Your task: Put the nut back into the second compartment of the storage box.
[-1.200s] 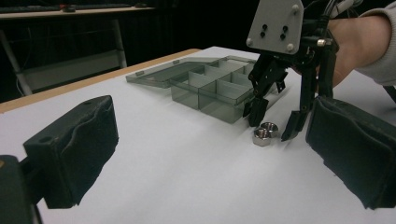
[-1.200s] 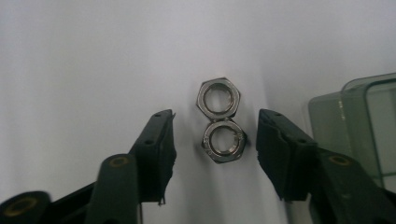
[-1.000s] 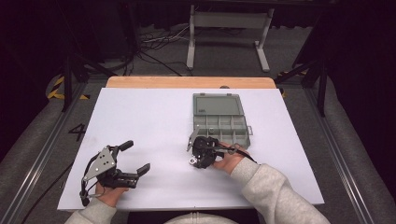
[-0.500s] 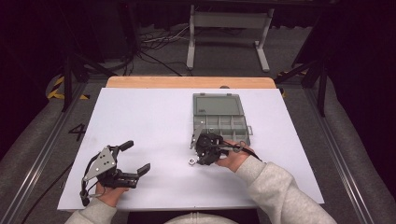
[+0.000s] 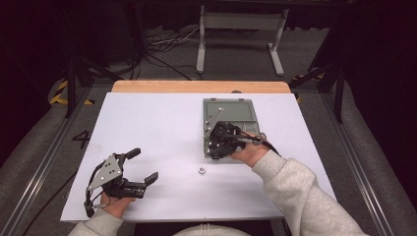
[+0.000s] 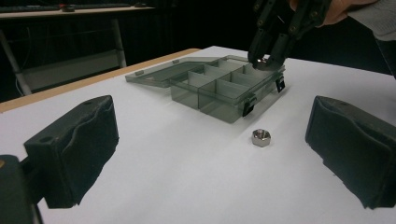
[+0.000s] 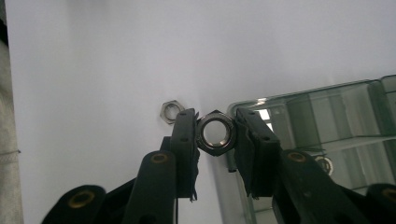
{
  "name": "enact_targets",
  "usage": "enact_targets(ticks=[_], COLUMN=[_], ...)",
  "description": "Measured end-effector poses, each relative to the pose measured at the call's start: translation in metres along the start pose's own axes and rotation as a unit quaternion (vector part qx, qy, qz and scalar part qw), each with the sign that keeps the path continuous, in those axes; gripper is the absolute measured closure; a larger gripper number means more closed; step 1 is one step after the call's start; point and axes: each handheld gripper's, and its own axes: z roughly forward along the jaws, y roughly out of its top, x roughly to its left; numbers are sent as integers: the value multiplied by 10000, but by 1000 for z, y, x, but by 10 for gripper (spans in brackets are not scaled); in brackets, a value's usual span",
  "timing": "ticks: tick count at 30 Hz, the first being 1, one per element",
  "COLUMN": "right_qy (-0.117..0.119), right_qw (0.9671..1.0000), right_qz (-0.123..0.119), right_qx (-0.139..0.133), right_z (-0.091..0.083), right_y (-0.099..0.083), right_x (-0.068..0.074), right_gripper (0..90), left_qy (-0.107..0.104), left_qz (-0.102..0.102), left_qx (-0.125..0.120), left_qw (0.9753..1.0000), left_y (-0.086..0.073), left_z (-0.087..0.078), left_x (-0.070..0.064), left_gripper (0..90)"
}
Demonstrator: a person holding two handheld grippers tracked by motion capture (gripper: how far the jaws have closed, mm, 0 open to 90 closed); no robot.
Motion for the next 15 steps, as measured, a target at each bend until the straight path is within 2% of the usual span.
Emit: enact_targets(ticks=[3, 4, 15], right_qy=[-83, -119, -400], right_qw=[9999, 9999, 9984], right_qz=[36, 65, 344], right_qx=[-45, -50, -210], right_z=[-2, -4, -18], right_y=[0, -1, -4], right_x=[-5, -11, -43], right_gripper=[696, 696, 696], left_qy=[-7, -11, -10], left_qz=[-1, 2, 3], left_qx=[8, 6, 20], left_qw=[10000, 10000, 10000], left_y=[0, 0, 0], left_z=[0, 0, 0], left_x=[0, 0, 0], left_gripper=[32, 32, 32])
